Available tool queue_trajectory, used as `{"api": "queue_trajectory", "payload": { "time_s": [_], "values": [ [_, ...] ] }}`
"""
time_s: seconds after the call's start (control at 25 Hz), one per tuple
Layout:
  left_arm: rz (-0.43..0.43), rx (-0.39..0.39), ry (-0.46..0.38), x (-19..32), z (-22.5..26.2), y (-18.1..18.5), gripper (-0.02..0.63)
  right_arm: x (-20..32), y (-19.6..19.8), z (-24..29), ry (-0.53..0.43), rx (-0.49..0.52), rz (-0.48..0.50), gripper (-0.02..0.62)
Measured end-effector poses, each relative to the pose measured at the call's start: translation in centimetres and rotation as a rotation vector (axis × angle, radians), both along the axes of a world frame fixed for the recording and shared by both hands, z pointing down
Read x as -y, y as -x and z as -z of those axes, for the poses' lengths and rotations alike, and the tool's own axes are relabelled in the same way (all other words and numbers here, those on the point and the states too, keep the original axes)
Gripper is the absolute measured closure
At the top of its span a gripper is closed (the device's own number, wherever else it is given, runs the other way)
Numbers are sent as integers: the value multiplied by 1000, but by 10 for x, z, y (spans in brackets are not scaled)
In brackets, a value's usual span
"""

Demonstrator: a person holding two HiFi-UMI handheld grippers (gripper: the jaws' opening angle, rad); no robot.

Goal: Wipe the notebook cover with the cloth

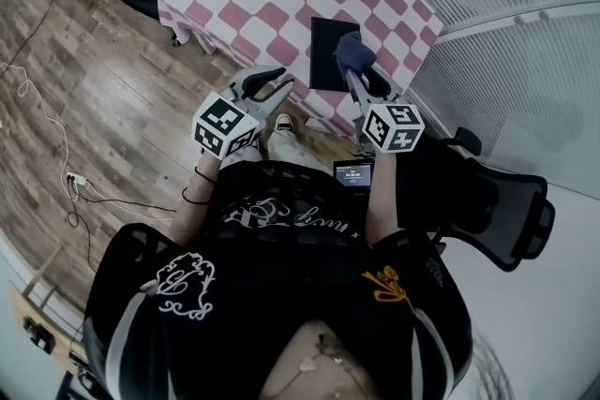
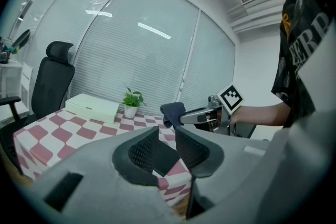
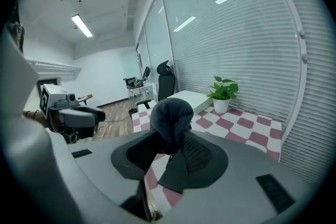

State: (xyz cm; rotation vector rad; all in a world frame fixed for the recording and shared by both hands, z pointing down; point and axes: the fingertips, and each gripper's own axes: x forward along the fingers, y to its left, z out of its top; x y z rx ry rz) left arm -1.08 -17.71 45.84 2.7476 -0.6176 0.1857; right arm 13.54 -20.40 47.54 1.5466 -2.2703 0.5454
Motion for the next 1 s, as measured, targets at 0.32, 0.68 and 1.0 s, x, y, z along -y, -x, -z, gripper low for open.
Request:
{"api": "queue_trajectory", "payload": {
  "time_s": [0.32,0.68,1.0],
  "values": [
    [21,20,1,29,1,-37,511,65,-15,-44,70,-102,103,465],
    [49,66,20,47,-6,-58,511,116,-1,-114,186,-164,236,465],
    [94,98,42,56,-12,-55,511,127,10,-157,267,-175,289,465]
  ]
}}
